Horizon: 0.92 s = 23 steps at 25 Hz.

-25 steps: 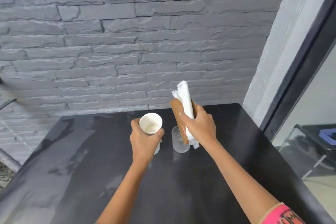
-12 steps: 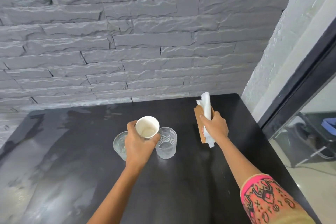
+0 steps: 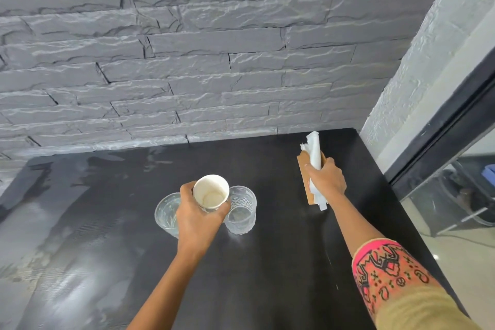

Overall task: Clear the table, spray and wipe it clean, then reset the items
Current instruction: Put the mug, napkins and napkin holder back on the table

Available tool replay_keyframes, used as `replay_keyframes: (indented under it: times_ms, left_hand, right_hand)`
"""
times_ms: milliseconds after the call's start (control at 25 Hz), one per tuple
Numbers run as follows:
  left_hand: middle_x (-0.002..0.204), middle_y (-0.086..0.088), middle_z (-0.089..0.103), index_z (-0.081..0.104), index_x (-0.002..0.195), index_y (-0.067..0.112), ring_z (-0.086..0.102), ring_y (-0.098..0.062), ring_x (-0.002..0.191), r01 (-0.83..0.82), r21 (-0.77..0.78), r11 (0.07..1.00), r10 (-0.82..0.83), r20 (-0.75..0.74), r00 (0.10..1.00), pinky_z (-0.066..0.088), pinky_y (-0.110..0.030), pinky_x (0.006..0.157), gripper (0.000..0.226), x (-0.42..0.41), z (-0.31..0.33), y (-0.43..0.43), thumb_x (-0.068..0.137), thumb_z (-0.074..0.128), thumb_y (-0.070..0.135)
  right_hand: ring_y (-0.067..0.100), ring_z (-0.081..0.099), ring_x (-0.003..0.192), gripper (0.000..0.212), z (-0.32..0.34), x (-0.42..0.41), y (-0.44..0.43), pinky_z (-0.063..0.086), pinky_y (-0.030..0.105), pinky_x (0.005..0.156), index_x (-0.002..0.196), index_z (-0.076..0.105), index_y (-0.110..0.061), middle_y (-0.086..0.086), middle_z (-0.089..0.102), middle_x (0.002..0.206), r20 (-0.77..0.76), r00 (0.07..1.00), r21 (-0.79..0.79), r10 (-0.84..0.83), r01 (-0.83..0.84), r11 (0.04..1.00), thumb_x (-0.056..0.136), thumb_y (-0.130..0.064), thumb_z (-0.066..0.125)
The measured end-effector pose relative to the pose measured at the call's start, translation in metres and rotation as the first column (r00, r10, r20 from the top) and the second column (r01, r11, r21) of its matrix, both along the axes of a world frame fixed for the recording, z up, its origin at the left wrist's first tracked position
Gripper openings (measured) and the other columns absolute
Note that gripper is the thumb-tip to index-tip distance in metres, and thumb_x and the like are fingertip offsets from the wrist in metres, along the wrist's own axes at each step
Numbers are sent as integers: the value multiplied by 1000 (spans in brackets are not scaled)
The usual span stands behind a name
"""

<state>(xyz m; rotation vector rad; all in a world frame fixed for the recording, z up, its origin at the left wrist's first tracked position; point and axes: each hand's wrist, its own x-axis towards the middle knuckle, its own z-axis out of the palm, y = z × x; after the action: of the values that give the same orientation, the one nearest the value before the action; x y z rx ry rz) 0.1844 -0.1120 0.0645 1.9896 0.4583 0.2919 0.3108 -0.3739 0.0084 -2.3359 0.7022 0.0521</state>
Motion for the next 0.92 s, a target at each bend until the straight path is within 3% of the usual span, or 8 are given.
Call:
replay_keyframes:
  times_ms: [120,240,320,360,480,600,720,920]
  left_hand:
    - [88,16,55,40,105,28,56,0,81,7,-17,1000,-7,-6,1000,41,-19,63,59,-6,1,-1,64,82,24]
    - [90,15,56,41,106,27,57,-1,82,20,-30,999,-20,6,1000,44,-19,63,58,-15,5,-1,65,82,23]
    - [91,15,55,43,108,25,57,-2,83,26,-40,999,-26,11,1000,48,-22,67,59,-22,6,-3,65,82,23]
    - [91,16,54,44,109,24,57,-1,81,27,-40,999,-27,5,1000,48,-19,66,59,-28,6,-2,65,82,23]
    - [83,17,55,46,106,27,59,11,70,-1,-36,999,0,-13,1000,42,-2,51,55,-53,-3,-2,65,82,20]
    - [81,17,59,52,109,27,60,8,68,-7,-50,999,4,-52,999,40,0,52,53,-76,-24,1,65,82,23]
    - [84,16,62,57,110,25,61,3,78,6,-89,996,-17,-123,992,45,-4,56,53,-94,-43,4,64,81,25]
    - [86,7,64,59,109,19,62,-7,76,-5,-128,992,-23,-215,976,43,-5,49,49,-105,-63,5,65,80,21]
  right_hand:
    - [23,57,84,63,6,-5,0,47,37,69,114,39,-15,8,60,110,-25,999,37,21,-20,999,78,-62,59]
    - [31,41,129,85,17,-20,12,33,48,104,134,35,-9,11,49,135,177,980,-92,88,-73,993,73,-59,66]
    - [30,31,137,75,28,-44,34,13,50,113,132,41,-6,12,46,140,387,902,-225,193,-110,968,76,-48,68]
    - [30,35,134,66,32,-62,49,13,51,114,129,46,-6,13,48,137,479,847,-236,232,-130,963,77,-40,70]
    - [31,50,121,47,25,-125,98,36,48,106,118,56,-3,13,57,127,653,679,-146,336,-323,935,76,-15,72]
    - [18,56,113,52,2,-179,130,44,30,98,125,54,-11,1,58,124,565,663,8,492,-600,800,75,-5,69]
    - [4,59,98,63,-19,-204,147,48,20,89,136,45,-23,-8,61,118,391,729,234,562,-669,706,80,-2,65]
    - [11,64,94,60,-35,-213,156,52,31,87,136,47,-21,0,67,110,301,762,292,574,-646,705,81,2,60]
